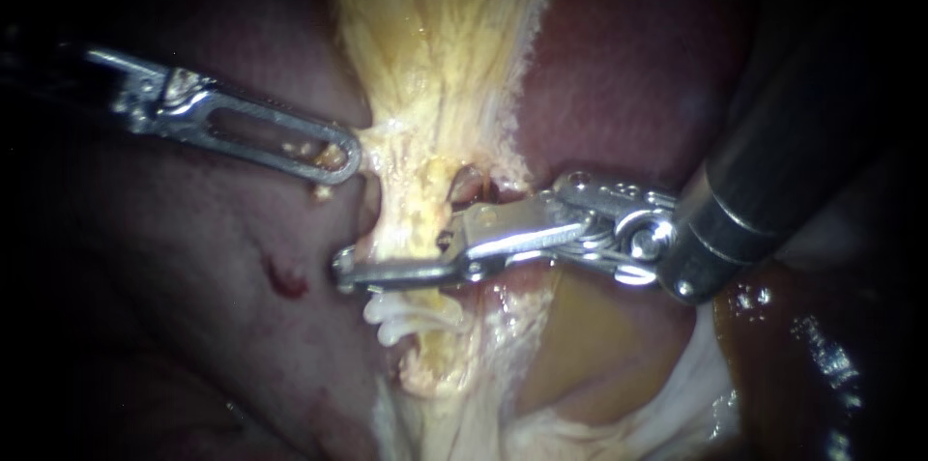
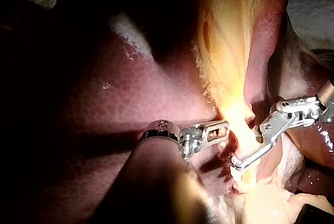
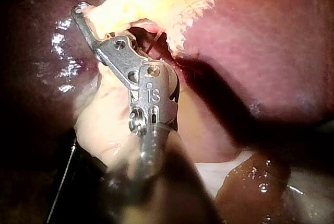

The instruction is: Going back third clip left tube

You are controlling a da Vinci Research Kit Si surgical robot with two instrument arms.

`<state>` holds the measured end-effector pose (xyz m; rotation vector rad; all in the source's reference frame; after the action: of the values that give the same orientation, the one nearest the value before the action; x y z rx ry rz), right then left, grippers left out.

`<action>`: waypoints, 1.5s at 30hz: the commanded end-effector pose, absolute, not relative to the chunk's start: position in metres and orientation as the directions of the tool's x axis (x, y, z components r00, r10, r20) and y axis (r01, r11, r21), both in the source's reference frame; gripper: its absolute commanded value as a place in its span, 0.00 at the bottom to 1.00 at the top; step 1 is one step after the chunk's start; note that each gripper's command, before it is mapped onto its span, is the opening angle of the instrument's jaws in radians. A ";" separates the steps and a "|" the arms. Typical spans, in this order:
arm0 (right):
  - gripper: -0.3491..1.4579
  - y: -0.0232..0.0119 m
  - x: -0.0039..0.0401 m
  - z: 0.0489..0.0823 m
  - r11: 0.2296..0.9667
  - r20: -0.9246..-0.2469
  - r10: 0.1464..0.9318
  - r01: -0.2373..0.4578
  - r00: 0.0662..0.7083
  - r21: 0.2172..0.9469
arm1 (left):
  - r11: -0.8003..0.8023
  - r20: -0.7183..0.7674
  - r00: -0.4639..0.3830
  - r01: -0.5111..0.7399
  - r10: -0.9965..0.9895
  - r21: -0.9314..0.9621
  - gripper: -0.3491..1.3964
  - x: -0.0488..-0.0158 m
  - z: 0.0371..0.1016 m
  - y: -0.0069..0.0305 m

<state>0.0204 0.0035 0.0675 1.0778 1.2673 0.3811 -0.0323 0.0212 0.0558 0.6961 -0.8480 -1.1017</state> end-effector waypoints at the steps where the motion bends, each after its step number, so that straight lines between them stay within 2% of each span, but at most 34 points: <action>1: 0.00 0.0035 0.0204 0.0675 0.490 -0.576 0.754 0.312 0.317 0.814 | 0.309 0.233 0.213 0.468 -0.949 0.828 0.00 -0.0322 0.0558 0.0212; 9: 0.02 0.0034 0.0204 0.0675 0.490 -0.571 0.757 0.303 0.317 0.817 | 0.309 0.233 0.213 0.468 -0.949 0.828 0.00 -0.0322 0.0557 0.0212; 13: 0.34 0.0031 0.0206 0.0676 0.492 -0.568 0.763 0.292 0.310 0.820 | 0.309 0.234 0.214 0.468 -0.949 0.828 0.00 -0.0322 0.0557 0.0212; 16: 0.43 0.0031 0.0211 0.0676 0.523 -0.581 0.759 0.258 0.293 0.813 | 0.309 0.234 0.214 0.468 -0.949 0.828 0.00 -0.0322 0.0557 0.0212; 21: 0.46 0.0032 0.0215 0.0678 0.571 -0.619 0.737 0.240 0.274 0.785 | 0.309 0.234 0.214 0.468 -0.949 0.828 0.00 -0.0321 0.0558 0.0212; 25: 0.46 0.0036 0.0216 0.0684 0.637 -0.677 0.691 0.231 0.252 0.736 | 0.309 0.234 0.214 0.468 -0.949 0.828 0.00 -0.0321 0.0557 0.0211; 29: 0.47 0.0042 0.0214 0.0693 0.724 -0.742 0.630 0.173 0.227 0.668 | 0.309 0.234 0.213 0.468 -0.949 0.828 0.00 -0.0322 0.0557 0.0211; 33: 0.47 0.0047 0.0205 0.0699 0.771 -0.779 0.587 0.142 0.221 0.621 | 0.309 0.234 0.213 0.468 -0.949 0.828 0.00 -0.0322 0.0556 0.0210; 38: 0.47 0.0049 0.0187 0.0700 0.806 -0.805 0.550 0.112 0.221 0.582 | 0.309 0.234 0.213 0.468 -0.949 0.828 0.00 -0.0321 0.0556 0.0210; 45: 0.47 0.0048 0.0144 0.0684 0.835 -0.839 0.500 0.138 0.216 0.533 | 0.310 0.233 0.215 0.467 -0.948 0.828 0.00 -0.0318 0.0555 0.0210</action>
<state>0.0138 0.0048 0.0681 0.5702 1.3507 0.2645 -0.0318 0.0210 0.0555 0.6951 -0.8468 -1.1011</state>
